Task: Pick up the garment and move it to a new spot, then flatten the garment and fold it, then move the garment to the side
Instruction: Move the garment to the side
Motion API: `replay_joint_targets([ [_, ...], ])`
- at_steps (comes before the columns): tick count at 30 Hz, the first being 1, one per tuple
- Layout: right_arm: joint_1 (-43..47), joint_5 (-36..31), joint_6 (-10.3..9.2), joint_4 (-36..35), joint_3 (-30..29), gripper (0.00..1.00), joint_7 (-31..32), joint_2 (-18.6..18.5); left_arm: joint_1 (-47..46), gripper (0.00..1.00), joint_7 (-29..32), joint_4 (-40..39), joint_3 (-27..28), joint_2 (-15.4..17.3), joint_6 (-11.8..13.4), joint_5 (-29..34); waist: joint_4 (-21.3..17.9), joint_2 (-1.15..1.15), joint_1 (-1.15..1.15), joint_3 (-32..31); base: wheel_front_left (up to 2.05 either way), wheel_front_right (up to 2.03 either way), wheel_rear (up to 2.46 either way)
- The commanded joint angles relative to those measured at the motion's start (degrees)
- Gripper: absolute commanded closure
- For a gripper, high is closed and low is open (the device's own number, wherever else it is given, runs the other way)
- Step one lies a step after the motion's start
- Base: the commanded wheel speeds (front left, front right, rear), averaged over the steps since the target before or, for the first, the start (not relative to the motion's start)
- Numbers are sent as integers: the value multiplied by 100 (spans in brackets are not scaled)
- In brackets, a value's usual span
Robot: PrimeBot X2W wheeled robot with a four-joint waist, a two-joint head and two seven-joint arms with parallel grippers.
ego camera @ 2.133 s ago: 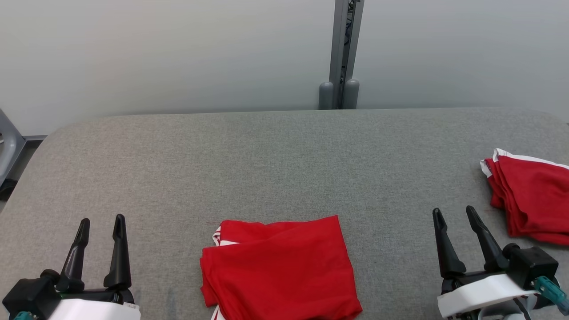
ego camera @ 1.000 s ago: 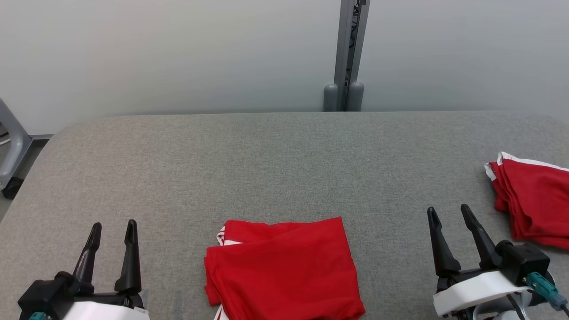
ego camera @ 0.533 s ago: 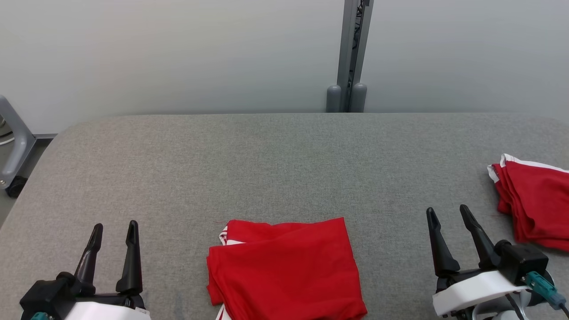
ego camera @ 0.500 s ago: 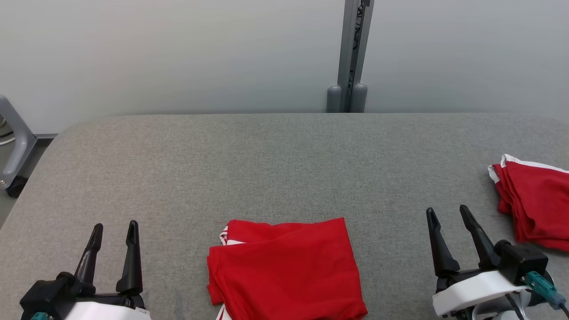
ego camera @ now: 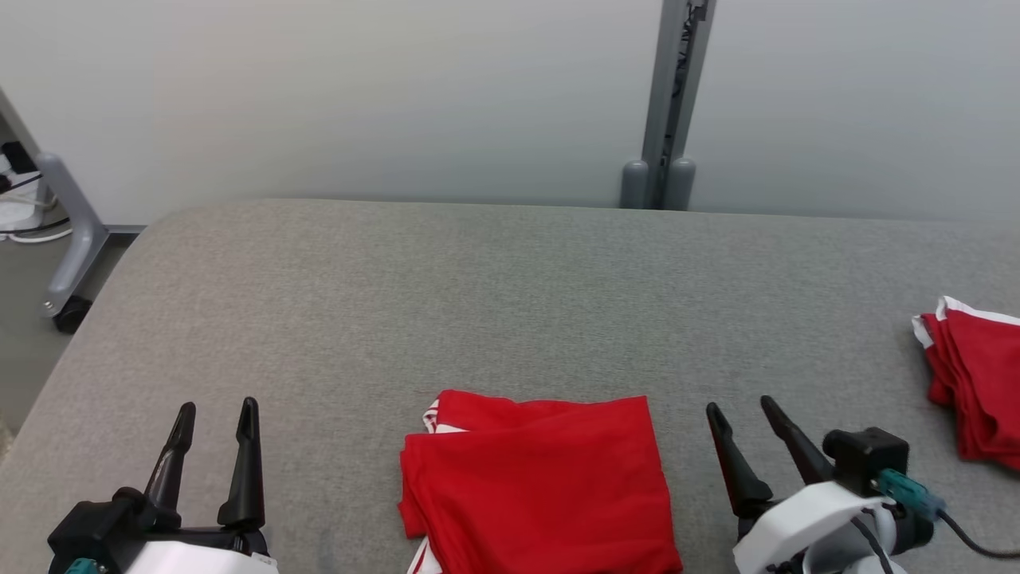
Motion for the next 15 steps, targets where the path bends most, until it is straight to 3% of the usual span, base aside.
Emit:
replay_joint_targets([
  [1,-107,44,1,69,45,0,110,-26,-77,0,-24,12,-4,0,-9,-15,99,0,0,8,0,0,0],
  [15,-744,532,1,1587,303,0,2228,-117,-175,0,-24,135,-192,47,-9,-174,958,0,0,169,0,0,0],
])
